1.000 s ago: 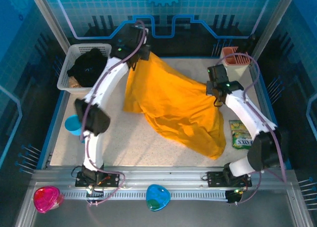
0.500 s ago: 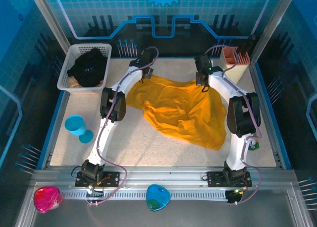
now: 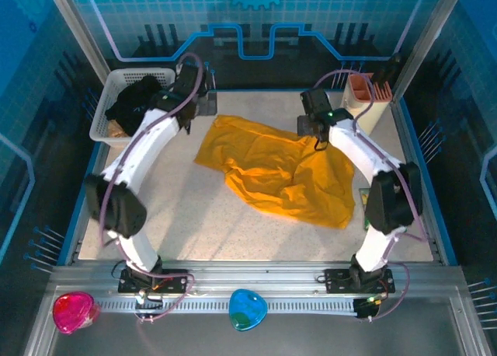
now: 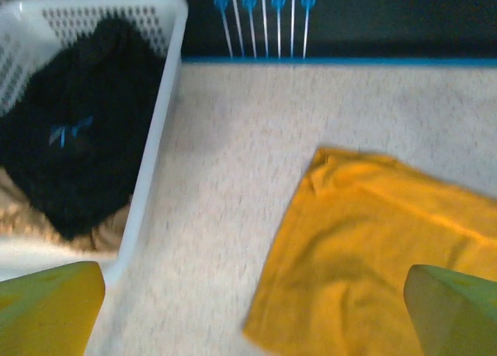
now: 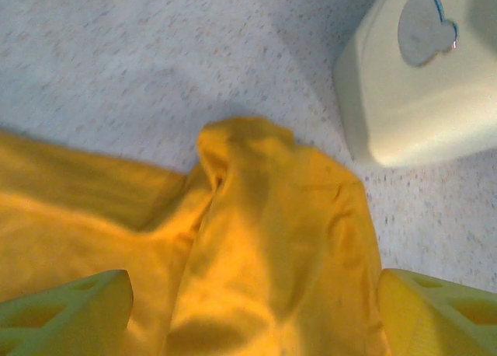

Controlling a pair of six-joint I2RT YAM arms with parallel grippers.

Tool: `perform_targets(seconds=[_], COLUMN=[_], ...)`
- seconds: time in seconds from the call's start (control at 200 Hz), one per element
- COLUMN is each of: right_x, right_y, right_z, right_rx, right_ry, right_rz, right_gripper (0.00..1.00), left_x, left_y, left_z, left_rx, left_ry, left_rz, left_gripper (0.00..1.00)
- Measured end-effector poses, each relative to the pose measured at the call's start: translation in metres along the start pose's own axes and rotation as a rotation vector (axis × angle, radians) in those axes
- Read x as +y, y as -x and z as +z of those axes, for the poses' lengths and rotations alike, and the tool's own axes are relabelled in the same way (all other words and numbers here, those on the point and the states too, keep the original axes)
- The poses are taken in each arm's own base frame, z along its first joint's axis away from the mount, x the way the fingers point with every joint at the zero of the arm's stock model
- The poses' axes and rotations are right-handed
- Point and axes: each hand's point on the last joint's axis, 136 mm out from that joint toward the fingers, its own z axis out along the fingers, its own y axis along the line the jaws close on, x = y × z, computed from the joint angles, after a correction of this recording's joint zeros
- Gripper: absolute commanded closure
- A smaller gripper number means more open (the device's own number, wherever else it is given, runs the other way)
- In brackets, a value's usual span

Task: Fold and stack the t-shirts

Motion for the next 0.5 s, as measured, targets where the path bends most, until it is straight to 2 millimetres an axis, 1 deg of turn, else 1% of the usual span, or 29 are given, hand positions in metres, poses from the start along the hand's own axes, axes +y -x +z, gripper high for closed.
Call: perform_targets(seconds=[0.02, 0.07, 0.14, 0.19, 0.215, 0.23, 0.28, 0.315, 0.355, 0.415, 0.5], right_x=[0.004, 0.016, 0.041, 0.063, 0.074, 0.081, 0.102, 0.115, 0.127, 0.144, 0.162], right_y=[-0.006, -0.021, -0.048, -0.068, -0.078, -0.085, -0.106, -0.12, -0.133, -0.151, -0.18], right_z=[-0.007, -0.021, -0.036, -0.044, -0.046, -0.047, -0.05, -0.05, -0.048, -0.041, -0.029], right_rx=[0.001, 0.006, 0.028, 0.057, 0.07, 0.082, 0.118, 0.146, 0.175, 0.214, 0.286], right_ry=[0.022, 0.071, 0.148, 0.206, 0.231, 0.249, 0.294, 0.318, 0.334, 0.352, 0.361], right_rz=[-0.007, -0.033, -0.085, -0.129, -0.152, -0.168, -0.214, -0.244, -0.279, -0.32, -0.382], right_gripper=[0.22, 0.24, 0.26, 0.28, 0.29, 0.29, 0.3, 0.31, 0.31, 0.32, 0.31], left_x=[0.002, 0.006, 0.009, 0.011, 0.012, 0.012, 0.013, 0.012, 0.009, 0.005, -0.003], left_y=[-0.01, -0.044, -0.104, -0.15, -0.167, -0.18, -0.207, -0.217, -0.222, -0.221, -0.212], left_z=[0.0, 0.006, 0.027, 0.043, 0.048, 0.053, 0.062, 0.067, 0.073, 0.08, 0.092], left_rx=[0.02, 0.098, 0.247, 0.365, 0.411, 0.448, 0.523, 0.553, 0.566, 0.56, 0.534], left_ry=[-0.001, 0.0, 0.016, 0.034, 0.042, 0.047, 0.06, 0.066, 0.067, 0.064, 0.057], left_rz=[-0.006, -0.015, -0.009, -0.001, 0.004, 0.004, 0.002, -0.005, -0.015, -0.037, -0.065], left_gripper=[0.03, 0.04, 0.07, 0.09, 0.09, 0.09, 0.09, 0.09, 0.08, 0.09, 0.08])
